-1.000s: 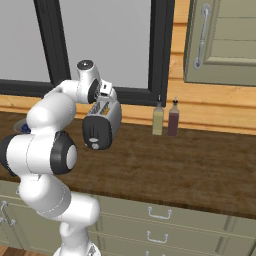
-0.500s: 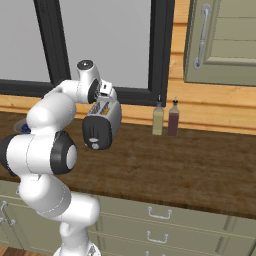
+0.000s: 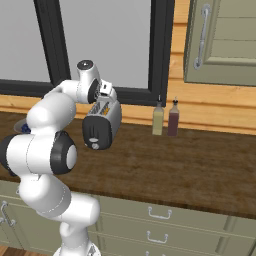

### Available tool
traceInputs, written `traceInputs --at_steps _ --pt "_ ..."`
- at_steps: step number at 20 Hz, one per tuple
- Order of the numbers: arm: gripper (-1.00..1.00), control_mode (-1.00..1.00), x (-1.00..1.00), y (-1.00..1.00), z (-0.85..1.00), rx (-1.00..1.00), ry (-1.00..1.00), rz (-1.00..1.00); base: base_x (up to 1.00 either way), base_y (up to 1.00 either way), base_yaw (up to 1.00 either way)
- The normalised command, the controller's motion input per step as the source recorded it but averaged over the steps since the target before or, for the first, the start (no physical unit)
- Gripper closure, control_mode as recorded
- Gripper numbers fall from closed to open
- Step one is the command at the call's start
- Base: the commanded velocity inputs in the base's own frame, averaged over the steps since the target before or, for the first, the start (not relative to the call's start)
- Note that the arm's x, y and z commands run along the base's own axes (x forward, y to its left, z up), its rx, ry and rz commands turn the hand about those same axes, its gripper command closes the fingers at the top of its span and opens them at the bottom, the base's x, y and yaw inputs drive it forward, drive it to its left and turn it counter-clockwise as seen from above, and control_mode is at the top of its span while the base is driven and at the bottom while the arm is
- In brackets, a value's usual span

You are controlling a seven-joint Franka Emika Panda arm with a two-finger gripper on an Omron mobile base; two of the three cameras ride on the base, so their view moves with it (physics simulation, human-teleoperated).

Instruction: Start the toaster. Once the lever pops up, take the bread to the plate on the dining counter.

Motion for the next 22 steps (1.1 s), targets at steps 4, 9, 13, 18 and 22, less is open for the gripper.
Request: traceInputs --at_steps 4,9,13,18,22 --pt "-1.0 -1.0 0.0 0.0 0.0 0.0 0.0 0.0 0.0 0.0 0.0" --pt "-1.0 -1.0 0.0 0.0 0.0 0.0 0.0 0.0 0.0 0.0 0.0" --pt "-1.0 -1.0 0.0 0.0 0.0 0.0 0.0 0.0 0.0 0.0 0.0" --pt "-1.0 -1.0 0.0 0.0 0.0 0.0 0.0 0.0 0.0 0.0 0.0" --pt "-1.0 -1.0 0.0 0.0 0.0 0.0 0.0 0.0 0.0 0.0 0.0"
